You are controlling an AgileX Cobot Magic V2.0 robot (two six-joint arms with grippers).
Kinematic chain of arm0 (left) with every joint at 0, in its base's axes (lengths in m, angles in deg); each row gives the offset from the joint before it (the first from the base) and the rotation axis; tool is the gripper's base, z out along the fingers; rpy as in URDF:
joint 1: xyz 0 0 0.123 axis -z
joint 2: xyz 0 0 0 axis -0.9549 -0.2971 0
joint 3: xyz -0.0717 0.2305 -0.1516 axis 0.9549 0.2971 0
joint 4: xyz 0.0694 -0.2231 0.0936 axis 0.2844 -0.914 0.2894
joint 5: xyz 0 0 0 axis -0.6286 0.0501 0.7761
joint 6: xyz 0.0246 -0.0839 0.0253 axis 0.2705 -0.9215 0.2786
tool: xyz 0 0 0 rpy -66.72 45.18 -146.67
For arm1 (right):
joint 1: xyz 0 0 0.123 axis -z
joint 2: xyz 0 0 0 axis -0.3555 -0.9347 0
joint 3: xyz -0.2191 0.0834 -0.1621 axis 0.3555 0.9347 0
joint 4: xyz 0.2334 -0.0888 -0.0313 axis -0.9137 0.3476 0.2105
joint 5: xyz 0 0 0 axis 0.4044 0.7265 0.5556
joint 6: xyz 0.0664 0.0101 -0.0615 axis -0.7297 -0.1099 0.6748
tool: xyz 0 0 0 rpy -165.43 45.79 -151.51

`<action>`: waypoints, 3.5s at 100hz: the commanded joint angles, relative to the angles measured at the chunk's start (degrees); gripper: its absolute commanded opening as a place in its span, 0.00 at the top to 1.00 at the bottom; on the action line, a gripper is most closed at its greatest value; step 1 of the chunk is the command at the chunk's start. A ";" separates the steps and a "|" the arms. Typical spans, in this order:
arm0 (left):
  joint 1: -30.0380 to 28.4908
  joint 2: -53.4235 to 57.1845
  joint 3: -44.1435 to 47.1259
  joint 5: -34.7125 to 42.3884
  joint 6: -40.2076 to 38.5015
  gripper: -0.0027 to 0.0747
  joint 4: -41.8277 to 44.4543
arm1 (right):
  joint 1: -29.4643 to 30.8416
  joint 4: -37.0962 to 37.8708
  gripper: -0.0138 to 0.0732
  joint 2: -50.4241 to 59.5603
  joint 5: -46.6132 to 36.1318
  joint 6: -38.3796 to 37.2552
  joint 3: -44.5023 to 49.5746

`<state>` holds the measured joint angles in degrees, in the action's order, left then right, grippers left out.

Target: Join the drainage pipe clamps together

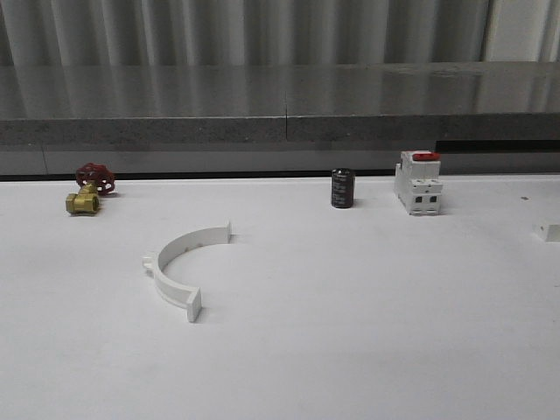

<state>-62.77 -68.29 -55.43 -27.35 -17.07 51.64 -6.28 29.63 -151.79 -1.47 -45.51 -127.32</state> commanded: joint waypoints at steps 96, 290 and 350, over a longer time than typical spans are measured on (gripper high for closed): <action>-0.18 -0.13 -1.54 4.35 0.00 0.99 -0.65 | -11.00 -2.75 0.80 11.36 3.25 -14.74 -1.61; -0.18 -0.13 -1.54 4.35 0.00 0.99 -0.65 | -51.40 15.51 0.81 -9.64 7.21 -68.06 -25.03; -0.18 -0.13 -1.54 4.35 0.00 0.99 -0.65 | -51.40 13.69 0.81 -10.33 5.20 -69.63 -25.03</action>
<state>-62.77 -68.29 -55.43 -27.35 -17.07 51.64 -57.75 43.24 -165.33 5.07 -114.89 -150.67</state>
